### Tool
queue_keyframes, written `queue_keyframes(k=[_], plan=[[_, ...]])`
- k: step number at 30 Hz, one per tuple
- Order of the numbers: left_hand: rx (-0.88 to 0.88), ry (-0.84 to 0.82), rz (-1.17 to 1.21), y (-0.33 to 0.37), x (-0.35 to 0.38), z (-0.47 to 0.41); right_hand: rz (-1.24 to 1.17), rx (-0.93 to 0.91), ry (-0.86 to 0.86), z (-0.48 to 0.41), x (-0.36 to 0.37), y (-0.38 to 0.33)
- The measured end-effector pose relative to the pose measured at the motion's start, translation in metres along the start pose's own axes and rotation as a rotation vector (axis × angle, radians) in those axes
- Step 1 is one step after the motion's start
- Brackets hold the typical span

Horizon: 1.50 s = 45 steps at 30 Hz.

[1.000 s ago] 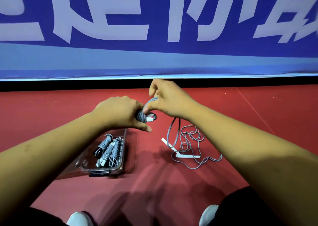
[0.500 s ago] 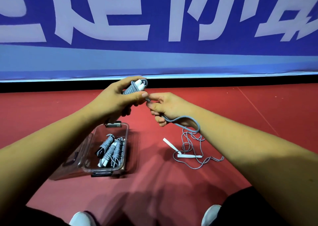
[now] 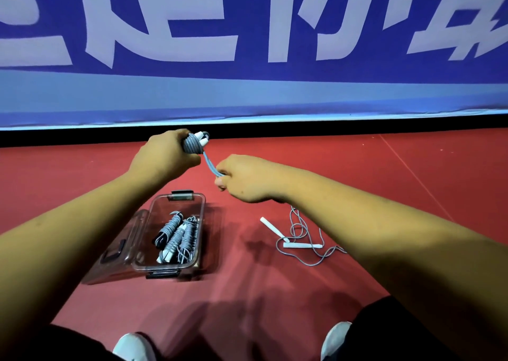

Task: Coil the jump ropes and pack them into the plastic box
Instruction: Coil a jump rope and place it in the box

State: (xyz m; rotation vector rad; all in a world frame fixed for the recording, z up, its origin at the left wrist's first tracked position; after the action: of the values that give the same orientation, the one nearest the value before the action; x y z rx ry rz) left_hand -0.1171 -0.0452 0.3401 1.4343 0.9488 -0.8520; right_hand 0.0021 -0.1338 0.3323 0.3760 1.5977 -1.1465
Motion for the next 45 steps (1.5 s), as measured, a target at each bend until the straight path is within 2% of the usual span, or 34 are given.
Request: queue_keyframes(k=[5,9,12,14,17,20,24,26,29,34,36,39,42,45], plan=[[0.028,-0.009,-0.298,0.001,0.022,0.014,0.131,-0.134,0.008,0.003,-0.007,-0.021],[0.239,-0.173,-0.457,0.025,0.037,0.041,0.083,-0.191,0.172,0.008,-0.036,-0.014],[0.448,-0.288,-0.447,0.051,0.041,0.071,0.029,-0.208,0.319,0.013,-0.054,0.0],[0.468,-0.394,-0.248,0.064,0.031,0.087,-0.053,-0.159,0.368,0.017,-0.059,0.015],[0.264,-0.575,0.265,0.069,0.014,0.094,-0.309,-0.009,0.365,0.023,-0.052,0.038],[0.088,-0.621,0.629,0.064,0.01,0.087,-0.462,0.015,0.341,0.023,-0.043,0.038],[0.092,-0.674,0.946,0.06,-0.001,0.075,-0.481,-0.012,0.309,0.022,-0.04,0.024],[0.102,-0.688,0.96,0.058,-0.004,0.073,-0.419,-0.021,0.314,0.024,-0.043,0.02],[0.0,-0.662,0.912,0.048,0.003,0.068,-0.267,-0.025,0.278,0.026,-0.046,0.019],[-0.201,-0.684,0.895,0.044,0.019,0.066,0.246,-0.016,0.272,0.022,-0.056,0.005],[-0.271,-0.767,0.896,0.043,0.026,0.066,0.448,-0.004,0.3,0.025,-0.061,-0.005],[-0.368,-0.939,0.877,0.037,0.034,0.072,0.743,-0.097,0.324,0.029,-0.066,-0.022],[-0.387,-1.031,0.794,0.03,0.039,0.077,0.724,-0.319,0.345,0.026,-0.063,-0.03],[-0.334,-1.046,0.579,0.023,0.046,0.084,0.621,-0.455,0.207,0.02,-0.043,-0.032]])
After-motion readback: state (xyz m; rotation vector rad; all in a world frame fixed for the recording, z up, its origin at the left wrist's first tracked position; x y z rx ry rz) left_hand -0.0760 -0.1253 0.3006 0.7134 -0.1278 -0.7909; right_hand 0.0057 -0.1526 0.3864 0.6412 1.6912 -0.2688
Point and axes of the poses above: each hand's wrist, its own z-axis away from the middle knuckle, its own x-axis out of the palm, y = z × x, the point moved 9 cm from there along -z, towards the middle knuckle, and after that the axes turned 15 degrees about -x, right-handed, at the moved point
